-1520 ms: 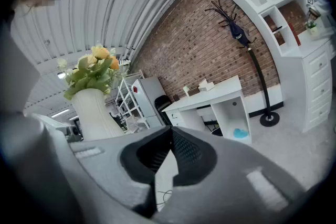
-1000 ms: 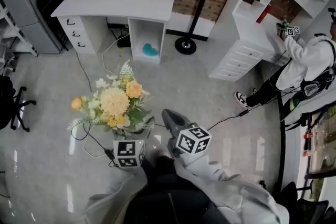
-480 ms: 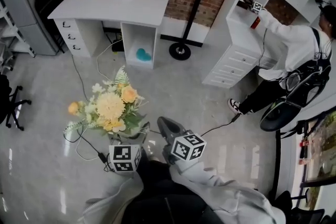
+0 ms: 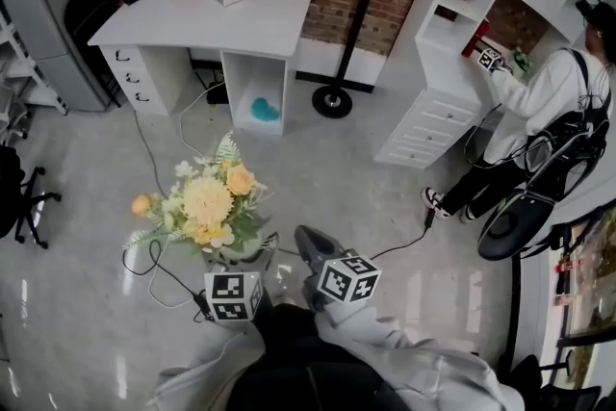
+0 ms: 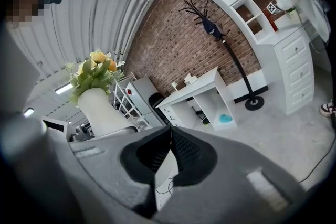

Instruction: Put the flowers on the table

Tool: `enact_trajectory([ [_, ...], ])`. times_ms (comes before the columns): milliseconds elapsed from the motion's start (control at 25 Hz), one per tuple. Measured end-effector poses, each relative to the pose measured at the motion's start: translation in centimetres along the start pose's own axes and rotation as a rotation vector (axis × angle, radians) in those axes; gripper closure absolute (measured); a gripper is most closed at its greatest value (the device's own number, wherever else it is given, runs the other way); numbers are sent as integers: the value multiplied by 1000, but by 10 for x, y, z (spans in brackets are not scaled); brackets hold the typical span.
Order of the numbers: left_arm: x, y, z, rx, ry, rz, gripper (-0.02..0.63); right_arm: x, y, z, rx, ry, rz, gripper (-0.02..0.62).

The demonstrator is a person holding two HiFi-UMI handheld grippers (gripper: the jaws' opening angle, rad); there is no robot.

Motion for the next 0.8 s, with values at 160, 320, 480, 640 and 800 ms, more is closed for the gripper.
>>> enact_trajectory([
  [160, 12, -3, 15, -10, -10, -1, 118, 15, 3, 19, 6, -5, -4, 595],
  [320, 15, -13, 27, -8, 0, 15, 118, 15, 6, 35, 15, -6, -11, 595],
  [480, 29, -27, 48, -15, 8, 14, 118, 29, 17, 59, -4, 7, -12, 595],
  [640, 29, -41, 69, -34, 19, 23, 118, 30, 26, 84, -6, 20, -24, 595],
  [800, 65, -63, 94, -51, 4, 31, 118, 62, 24, 126, -17, 13, -24, 595],
])
Point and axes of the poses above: the fingertips, and each gripper's own axes: z forward along the fingers, y to its right, x out of its top, the point moved 7 cm from there along -z, backward along the fingers, and after that the axes turned 13 degrees about -z, right-handed, at the moved point
